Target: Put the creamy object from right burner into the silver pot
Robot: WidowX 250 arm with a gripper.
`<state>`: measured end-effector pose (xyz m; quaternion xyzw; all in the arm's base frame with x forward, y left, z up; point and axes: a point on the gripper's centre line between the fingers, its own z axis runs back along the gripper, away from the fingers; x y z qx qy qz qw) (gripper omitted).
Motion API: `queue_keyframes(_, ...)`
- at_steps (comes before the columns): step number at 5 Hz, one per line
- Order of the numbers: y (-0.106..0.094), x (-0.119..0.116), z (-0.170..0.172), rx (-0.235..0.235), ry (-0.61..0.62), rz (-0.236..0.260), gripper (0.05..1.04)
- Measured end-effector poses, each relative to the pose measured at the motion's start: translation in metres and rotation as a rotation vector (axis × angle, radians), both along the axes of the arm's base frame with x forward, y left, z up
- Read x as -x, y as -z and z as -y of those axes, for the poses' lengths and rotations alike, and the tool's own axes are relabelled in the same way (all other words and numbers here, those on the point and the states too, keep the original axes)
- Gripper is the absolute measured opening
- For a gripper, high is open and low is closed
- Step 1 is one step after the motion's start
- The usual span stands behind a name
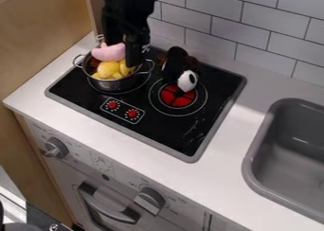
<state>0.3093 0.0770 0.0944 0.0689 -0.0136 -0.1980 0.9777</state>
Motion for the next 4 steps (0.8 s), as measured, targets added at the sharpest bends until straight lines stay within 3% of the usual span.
queue_keyframes(1, -0.002, 0.001, 0.014, 0.045, -0.063, 0.001, 0.999)
queue_keyframes(2, -0.016, 0.001, 0.030, 0.134, -0.111, 0.051, 0.999)
queue_keyframes(3, -0.021, 0.005, 0.050, 0.181, -0.162, 0.034, 0.999)
queue_keyframes(4, -0.030, 0.009, 0.066, 0.202, -0.175, 0.048, 0.999)
